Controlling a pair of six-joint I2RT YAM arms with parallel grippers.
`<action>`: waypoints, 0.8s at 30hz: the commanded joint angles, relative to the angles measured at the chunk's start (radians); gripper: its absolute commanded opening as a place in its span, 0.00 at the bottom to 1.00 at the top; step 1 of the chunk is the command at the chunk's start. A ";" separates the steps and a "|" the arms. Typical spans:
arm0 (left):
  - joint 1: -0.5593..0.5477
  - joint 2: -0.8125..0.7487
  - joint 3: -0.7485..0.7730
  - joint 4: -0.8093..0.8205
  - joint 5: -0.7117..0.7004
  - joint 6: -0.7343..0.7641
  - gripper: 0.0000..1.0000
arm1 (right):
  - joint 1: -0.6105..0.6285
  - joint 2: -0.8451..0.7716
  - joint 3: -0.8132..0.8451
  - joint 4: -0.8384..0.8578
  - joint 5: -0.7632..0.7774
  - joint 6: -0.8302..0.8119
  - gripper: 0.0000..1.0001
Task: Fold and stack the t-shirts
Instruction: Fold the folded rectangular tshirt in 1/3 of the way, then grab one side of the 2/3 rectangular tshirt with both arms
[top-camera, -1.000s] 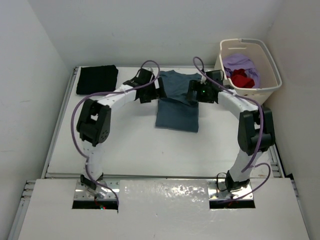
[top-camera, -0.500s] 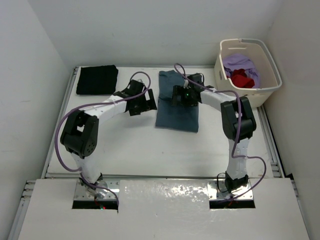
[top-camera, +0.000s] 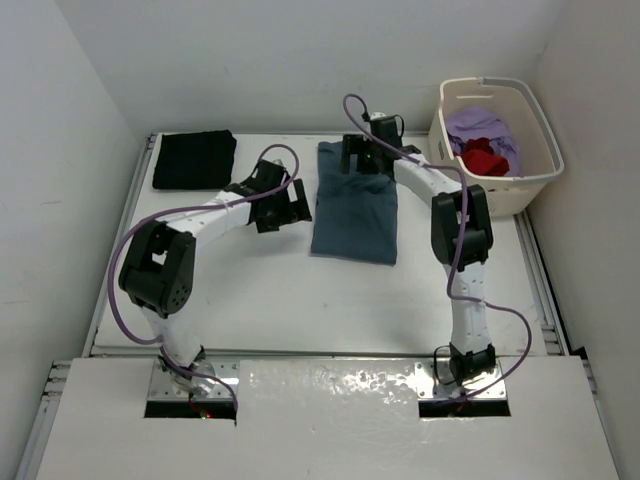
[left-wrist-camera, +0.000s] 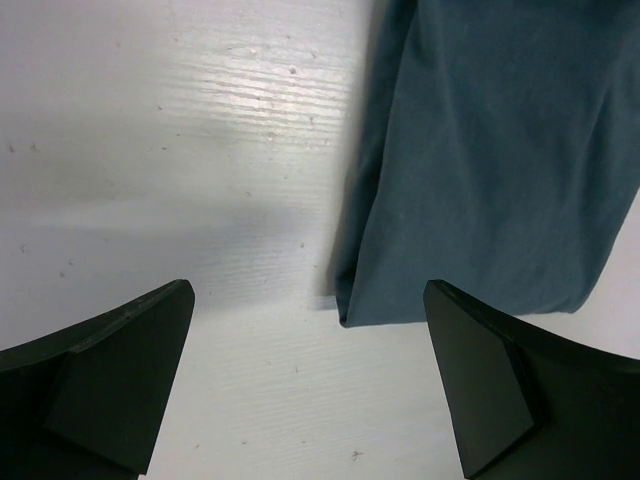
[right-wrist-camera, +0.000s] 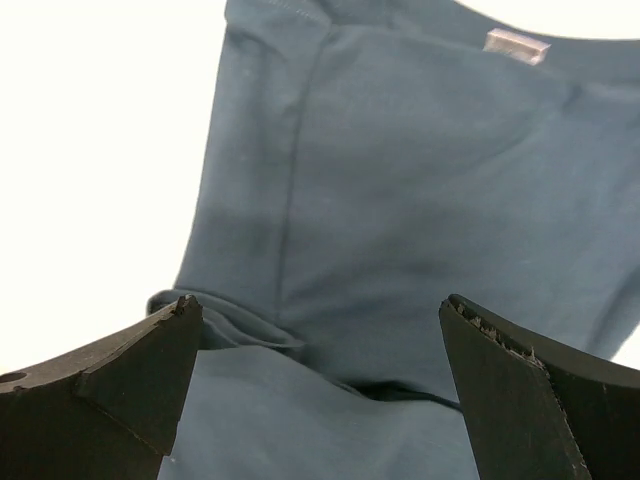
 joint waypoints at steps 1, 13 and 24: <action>0.009 -0.038 -0.003 0.034 0.061 0.044 1.00 | -0.007 -0.082 0.018 -0.036 0.037 -0.093 0.99; -0.055 0.040 -0.067 0.128 0.220 0.083 0.98 | -0.017 -0.694 -0.776 0.005 0.097 0.024 0.99; -0.074 0.114 -0.116 0.191 0.267 0.083 0.56 | -0.020 -0.851 -1.128 0.106 -0.016 0.162 0.99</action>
